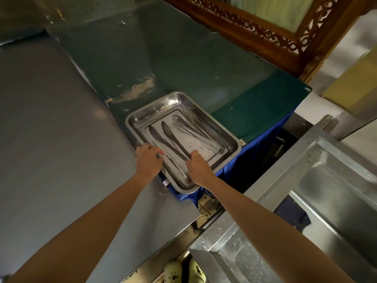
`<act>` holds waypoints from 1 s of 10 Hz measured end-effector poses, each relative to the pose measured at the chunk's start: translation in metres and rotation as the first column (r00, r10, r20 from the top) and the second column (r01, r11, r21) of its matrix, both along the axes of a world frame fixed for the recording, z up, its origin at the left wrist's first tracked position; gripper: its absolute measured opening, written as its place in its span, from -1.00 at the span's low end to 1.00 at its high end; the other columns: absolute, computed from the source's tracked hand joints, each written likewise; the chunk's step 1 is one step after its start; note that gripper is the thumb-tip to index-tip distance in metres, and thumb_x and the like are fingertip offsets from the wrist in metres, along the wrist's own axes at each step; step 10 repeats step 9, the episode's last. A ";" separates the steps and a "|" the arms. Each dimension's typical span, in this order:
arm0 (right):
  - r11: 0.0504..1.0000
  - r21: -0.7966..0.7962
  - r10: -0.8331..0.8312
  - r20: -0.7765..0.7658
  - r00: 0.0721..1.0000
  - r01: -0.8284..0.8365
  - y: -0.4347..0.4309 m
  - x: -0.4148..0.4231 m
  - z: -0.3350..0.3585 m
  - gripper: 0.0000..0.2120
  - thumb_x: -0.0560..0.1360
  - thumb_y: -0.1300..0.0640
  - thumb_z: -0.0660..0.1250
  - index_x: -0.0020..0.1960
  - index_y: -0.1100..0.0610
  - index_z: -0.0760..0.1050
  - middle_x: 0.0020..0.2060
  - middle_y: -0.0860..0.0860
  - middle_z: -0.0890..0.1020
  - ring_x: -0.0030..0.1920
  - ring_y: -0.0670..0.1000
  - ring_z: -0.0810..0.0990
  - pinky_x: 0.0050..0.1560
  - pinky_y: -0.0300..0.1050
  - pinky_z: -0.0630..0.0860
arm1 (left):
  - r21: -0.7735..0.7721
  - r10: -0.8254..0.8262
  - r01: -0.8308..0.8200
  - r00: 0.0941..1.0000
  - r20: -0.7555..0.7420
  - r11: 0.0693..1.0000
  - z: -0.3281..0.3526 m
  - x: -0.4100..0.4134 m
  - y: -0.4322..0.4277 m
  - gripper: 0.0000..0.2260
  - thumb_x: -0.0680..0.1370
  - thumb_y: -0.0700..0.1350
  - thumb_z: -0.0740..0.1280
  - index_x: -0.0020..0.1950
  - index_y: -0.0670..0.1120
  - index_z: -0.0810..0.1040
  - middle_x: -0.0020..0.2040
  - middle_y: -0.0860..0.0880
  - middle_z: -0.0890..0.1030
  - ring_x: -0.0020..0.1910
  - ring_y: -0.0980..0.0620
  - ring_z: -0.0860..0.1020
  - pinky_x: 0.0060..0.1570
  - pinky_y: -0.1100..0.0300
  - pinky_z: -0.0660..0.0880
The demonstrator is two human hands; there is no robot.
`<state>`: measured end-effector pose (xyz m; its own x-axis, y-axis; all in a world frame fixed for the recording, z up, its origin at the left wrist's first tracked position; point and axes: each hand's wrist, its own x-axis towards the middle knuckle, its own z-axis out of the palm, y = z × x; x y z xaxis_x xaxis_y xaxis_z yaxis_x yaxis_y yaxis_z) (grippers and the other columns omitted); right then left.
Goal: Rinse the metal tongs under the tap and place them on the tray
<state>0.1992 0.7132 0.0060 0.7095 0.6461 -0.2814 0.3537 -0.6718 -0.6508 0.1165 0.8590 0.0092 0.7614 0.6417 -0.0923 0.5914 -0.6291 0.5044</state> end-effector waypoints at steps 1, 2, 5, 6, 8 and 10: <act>0.996 -0.086 0.038 0.121 0.992 -0.027 0.002 -0.006 -0.005 -0.76 0.58 0.21 0.14 0.19 0.32 0.26 0.16 0.26 0.43 0.14 0.19 0.43 0.03 -0.07 0.35 | 0.000 0.020 -0.020 0.999 0.040 1.000 -0.001 -0.002 -0.005 -0.90 0.51 -0.21 0.33 0.00 -0.14 0.60 0.11 -0.21 0.49 0.18 -0.21 0.34 0.23 0.03 0.32; 0.950 -0.303 0.173 0.323 0.931 -0.072 0.003 -0.010 -0.012 -0.69 0.55 0.15 0.18 0.23 0.27 0.25 0.20 0.20 0.40 0.20 0.16 0.39 0.19 -0.02 0.35 | -0.012 0.074 -0.073 0.994 0.081 0.997 0.000 -0.003 -0.009 -0.88 0.52 -0.23 0.31 0.04 -0.17 0.55 0.12 -0.22 0.50 0.18 -0.20 0.36 0.20 0.02 0.34; 0.872 -0.469 0.318 0.319 0.893 -0.143 0.006 -0.016 -0.012 -0.62 0.55 -0.01 0.18 0.26 0.20 0.27 0.22 0.17 0.44 0.23 0.19 0.39 0.26 0.13 0.29 | 0.072 0.018 -0.023 0.998 0.068 0.997 0.010 -0.003 -0.019 -0.82 0.54 -0.18 0.26 0.12 -0.17 0.49 0.15 -0.20 0.51 0.20 -0.18 0.37 0.16 0.01 0.36; 0.847 -0.505 0.349 0.288 0.892 -0.168 -0.003 -0.008 0.002 -0.49 0.56 -0.15 0.11 0.33 0.20 0.25 0.29 0.18 0.37 0.29 0.20 0.32 0.30 0.16 0.25 | 0.149 -0.071 0.061 0.996 0.063 0.987 0.019 0.000 -0.025 -0.78 0.55 -0.14 0.24 0.17 -0.15 0.49 0.19 -0.20 0.49 0.22 -0.18 0.37 0.15 -0.03 0.36; 0.866 -0.484 0.309 0.320 0.895 -0.125 -0.048 0.009 0.039 -0.43 0.56 -0.20 0.05 0.42 0.16 0.17 0.39 0.14 0.27 0.37 0.20 0.20 0.36 0.14 0.15 | 0.222 -0.344 0.340 0.939 -0.021 0.914 0.038 0.018 -0.045 -0.61 0.59 -0.03 0.18 0.39 -0.11 0.35 0.34 -0.15 0.43 0.36 -0.15 0.31 0.34 -0.07 0.21; 0.872 -0.485 0.268 0.373 0.888 -0.060 -0.075 0.012 0.050 -0.40 0.56 -0.22 0.03 0.45 0.14 0.12 0.40 0.12 0.24 0.37 0.19 0.19 0.37 0.13 0.14 | 0.263 -0.443 0.442 0.895 -0.058 0.858 0.046 0.030 -0.063 -0.56 0.59 0.04 0.14 0.45 -0.06 0.27 0.44 -0.12 0.34 0.43 -0.14 0.23 0.40 -0.07 0.14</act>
